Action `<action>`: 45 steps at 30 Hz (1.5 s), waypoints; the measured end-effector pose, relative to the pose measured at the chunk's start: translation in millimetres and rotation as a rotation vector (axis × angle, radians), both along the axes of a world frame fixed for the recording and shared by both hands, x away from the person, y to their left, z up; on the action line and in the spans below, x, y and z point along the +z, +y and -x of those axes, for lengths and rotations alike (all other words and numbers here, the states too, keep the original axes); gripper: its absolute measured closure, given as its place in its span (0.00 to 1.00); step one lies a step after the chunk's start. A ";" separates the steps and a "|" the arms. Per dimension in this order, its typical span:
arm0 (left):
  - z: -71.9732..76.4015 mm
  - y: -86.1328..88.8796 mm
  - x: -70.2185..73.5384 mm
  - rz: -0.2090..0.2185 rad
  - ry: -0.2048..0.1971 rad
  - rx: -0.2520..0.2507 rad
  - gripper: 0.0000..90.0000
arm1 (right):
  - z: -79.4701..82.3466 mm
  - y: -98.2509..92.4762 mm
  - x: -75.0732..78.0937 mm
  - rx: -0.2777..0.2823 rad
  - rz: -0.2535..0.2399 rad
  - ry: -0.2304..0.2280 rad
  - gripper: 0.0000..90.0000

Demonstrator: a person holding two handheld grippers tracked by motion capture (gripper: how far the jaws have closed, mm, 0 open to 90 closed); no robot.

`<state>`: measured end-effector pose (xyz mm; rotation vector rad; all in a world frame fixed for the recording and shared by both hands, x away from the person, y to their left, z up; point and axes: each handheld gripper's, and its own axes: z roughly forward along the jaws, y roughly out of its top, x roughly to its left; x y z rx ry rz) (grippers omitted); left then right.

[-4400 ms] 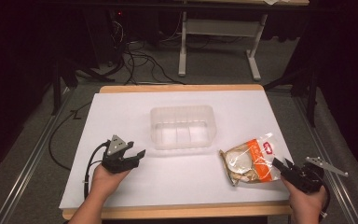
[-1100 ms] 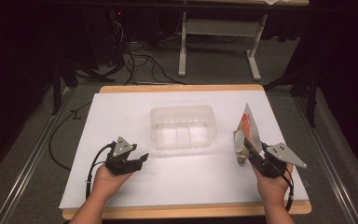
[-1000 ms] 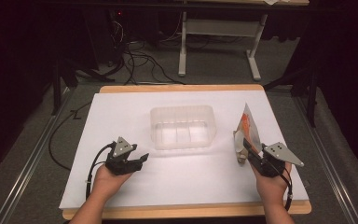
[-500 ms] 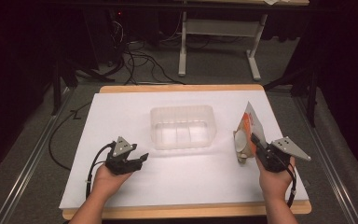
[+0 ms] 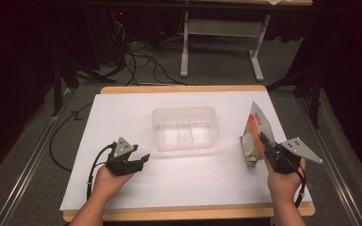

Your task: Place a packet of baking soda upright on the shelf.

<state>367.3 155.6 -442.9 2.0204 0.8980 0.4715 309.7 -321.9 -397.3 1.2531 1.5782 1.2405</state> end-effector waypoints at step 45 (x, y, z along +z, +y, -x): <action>1.0 9.3 5.4 0.037 -0.026 0.014 0.44 | -19.6 79.0 87.7 0.220 -0.105 -0.136 1.00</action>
